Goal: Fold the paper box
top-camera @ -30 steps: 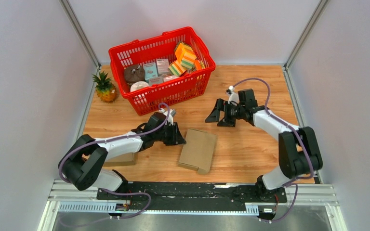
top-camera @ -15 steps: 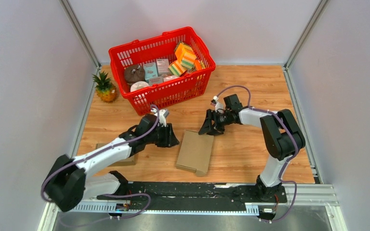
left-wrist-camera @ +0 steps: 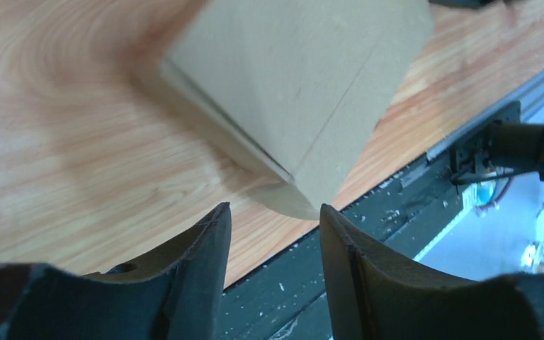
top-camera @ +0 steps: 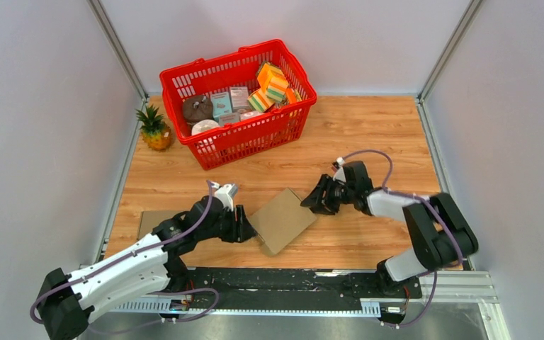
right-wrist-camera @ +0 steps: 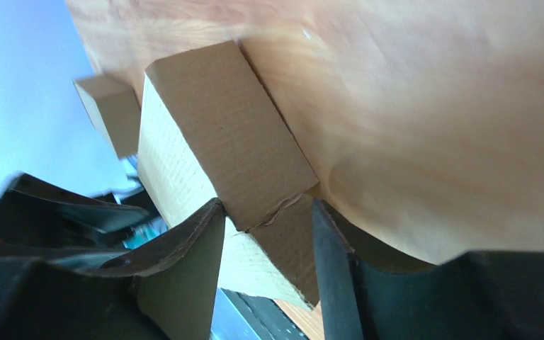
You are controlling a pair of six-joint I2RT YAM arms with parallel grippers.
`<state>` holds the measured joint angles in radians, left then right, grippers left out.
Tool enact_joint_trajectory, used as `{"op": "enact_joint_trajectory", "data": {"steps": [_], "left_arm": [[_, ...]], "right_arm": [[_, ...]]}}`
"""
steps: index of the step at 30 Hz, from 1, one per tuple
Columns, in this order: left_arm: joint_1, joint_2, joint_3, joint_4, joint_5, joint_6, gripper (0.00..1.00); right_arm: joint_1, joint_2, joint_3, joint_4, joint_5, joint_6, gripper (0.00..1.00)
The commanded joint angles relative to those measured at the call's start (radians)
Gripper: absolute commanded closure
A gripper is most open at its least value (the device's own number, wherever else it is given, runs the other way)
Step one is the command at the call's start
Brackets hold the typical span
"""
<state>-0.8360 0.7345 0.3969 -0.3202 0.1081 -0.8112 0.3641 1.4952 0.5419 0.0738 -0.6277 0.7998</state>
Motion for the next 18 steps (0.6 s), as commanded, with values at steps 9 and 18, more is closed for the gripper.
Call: {"op": "enact_joint_trajectory", "data": {"steps": [9, 18], "left_arm": [[-0.028, 0.003, 0.011, 0.079, -0.238, -0.160, 0.39], [0.158, 0.013, -0.029, 0.139, -0.045, -0.085, 0.40]], "right_arm": [[0.158, -0.323, 0.022, -0.179, 0.410, -0.041, 0.10], [0.130, -0.070, 0.196, -0.131, 0.159, -0.338, 0.37]]}}
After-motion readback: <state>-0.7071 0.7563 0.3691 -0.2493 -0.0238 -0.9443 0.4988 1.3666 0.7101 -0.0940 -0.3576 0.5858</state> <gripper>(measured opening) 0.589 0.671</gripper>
